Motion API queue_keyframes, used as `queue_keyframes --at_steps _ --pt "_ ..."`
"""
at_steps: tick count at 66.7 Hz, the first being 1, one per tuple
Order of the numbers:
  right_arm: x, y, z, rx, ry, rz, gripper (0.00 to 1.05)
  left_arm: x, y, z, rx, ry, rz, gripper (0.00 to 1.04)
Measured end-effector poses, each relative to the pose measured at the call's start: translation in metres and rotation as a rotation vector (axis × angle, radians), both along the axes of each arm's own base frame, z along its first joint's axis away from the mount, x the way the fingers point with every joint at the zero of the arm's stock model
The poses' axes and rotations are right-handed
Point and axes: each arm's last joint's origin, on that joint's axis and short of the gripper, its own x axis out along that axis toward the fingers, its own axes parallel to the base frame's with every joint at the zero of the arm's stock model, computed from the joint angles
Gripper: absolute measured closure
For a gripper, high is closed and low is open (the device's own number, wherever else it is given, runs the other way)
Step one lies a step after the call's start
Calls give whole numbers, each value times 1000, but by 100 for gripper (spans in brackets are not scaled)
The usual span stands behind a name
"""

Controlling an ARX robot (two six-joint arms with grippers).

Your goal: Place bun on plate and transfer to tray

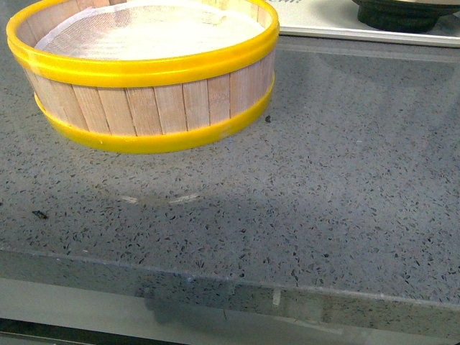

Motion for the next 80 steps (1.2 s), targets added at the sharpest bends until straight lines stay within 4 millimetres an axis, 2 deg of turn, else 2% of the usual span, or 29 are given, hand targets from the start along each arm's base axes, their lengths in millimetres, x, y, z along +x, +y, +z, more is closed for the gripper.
queue_keyframes --at_steps 6,11,16,23,27,32,36,40,42,47,53,58,80 --pt "-31 -4 4 -61 5 -88 9 0 0 0 0 0 0 7" --pt "-71 -1 16 -195 -20 -187 9 0 0 0 0 0 0 7" --pt "-116 7 31 -440 -69 -315 9 0 0 0 0 0 0 7" --pt "-159 20 37 -764 -108 -393 9 0 0 0 0 0 0 7" --pt "-179 31 35 -958 -210 -216 18 0 0 0 0 0 0 7" --pt "-215 67 12 -1154 -293 -1 38 0 0 0 0 0 -1 7" --pt "-241 92 -7 -1210 -287 46 52 0 0 0 0 0 0 7" --pt "-259 105 -20 -1232 -281 60 63 0 0 0 0 0 1 7" --pt "-264 109 -23 -1242 -289 61 67 0 0 0 0 0 1 7" --pt "-279 118 -32 -1272 -321 36 88 0 0 0 0 0 0 7" --pt "-284 122 -41 -1276 -322 36 104 0 0 0 0 0 0 7" --pt "-287 125 -50 -1278 -317 49 103 0 0 0 0 0 0 7" --pt "-301 140 -67 -1281 -325 49 103 0 0 0 0 0 0 7"
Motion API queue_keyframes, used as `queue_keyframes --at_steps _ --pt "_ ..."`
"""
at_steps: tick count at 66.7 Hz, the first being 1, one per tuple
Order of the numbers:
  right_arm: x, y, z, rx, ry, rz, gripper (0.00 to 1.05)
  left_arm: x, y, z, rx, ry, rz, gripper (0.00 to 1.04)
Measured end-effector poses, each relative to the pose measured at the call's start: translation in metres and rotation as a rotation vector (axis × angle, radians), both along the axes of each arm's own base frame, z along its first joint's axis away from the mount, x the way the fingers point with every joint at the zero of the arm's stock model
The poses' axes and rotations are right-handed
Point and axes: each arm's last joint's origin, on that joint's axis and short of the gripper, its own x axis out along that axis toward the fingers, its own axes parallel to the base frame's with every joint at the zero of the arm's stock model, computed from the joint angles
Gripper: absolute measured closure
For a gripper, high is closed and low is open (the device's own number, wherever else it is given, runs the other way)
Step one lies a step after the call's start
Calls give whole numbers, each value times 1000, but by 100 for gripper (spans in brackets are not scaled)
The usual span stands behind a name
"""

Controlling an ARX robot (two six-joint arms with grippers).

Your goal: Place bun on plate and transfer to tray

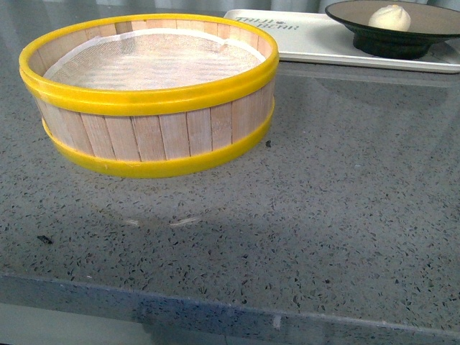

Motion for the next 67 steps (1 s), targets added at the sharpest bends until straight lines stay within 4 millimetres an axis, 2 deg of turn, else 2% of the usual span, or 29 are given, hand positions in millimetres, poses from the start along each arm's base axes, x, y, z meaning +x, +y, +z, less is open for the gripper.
queue_keyframes --at_steps 26,31,67 --pt "-11 0 -12 0 -3 -3 103 0 0 0 0 0 0 7" --pt "-13 0 -19 0 -8 -3 103 0 0 0 0 0 0 7" --pt "-28 0 -22 -1 -7 -2 103 0 0 0 0 0 -1 7"
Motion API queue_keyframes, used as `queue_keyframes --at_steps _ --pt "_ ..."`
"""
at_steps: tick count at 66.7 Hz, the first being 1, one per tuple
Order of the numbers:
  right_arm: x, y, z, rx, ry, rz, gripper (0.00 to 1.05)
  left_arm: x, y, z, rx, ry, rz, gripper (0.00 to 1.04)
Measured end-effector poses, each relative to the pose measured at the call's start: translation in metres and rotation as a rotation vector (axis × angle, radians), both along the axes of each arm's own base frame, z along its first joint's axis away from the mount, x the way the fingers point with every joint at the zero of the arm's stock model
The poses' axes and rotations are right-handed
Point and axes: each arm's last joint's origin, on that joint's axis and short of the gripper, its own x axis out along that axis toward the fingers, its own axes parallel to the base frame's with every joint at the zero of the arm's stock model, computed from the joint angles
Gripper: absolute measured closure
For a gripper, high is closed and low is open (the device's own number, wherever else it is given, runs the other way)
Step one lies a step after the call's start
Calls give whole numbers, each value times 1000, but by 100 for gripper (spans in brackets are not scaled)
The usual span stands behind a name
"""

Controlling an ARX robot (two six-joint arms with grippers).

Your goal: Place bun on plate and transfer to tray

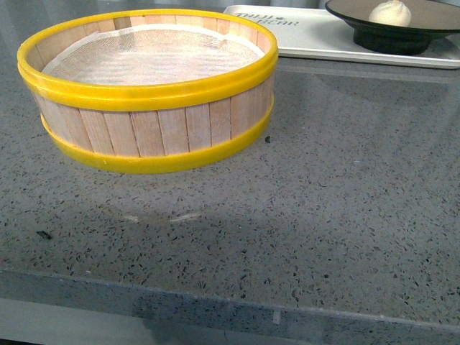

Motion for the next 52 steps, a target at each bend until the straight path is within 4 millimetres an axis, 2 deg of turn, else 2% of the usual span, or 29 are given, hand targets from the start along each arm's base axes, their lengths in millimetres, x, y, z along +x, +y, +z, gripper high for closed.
queue_keyframes --at_steps 8,14,24,26,41,44,52 --pt "0 0 0 -1 2 0 102 0 0 0 0 1 1 7" --pt "0 0 0 -1 1 0 81 0 0 0 0 0 0 7" --pt "0 0 0 -1 1 0 58 0 0 0 0 0 0 7" --pt "0 0 0 -1 1 0 49 0 0 0 0 0 0 7" --pt "0 0 0 -1 1 0 12 0 0 0 0 0 0 7" --pt "0 0 0 0 1 0 7 0 0 0 0 0 0 7" --pt "0 0 0 0 1 0 9 0 0 0 0 0 0 7"
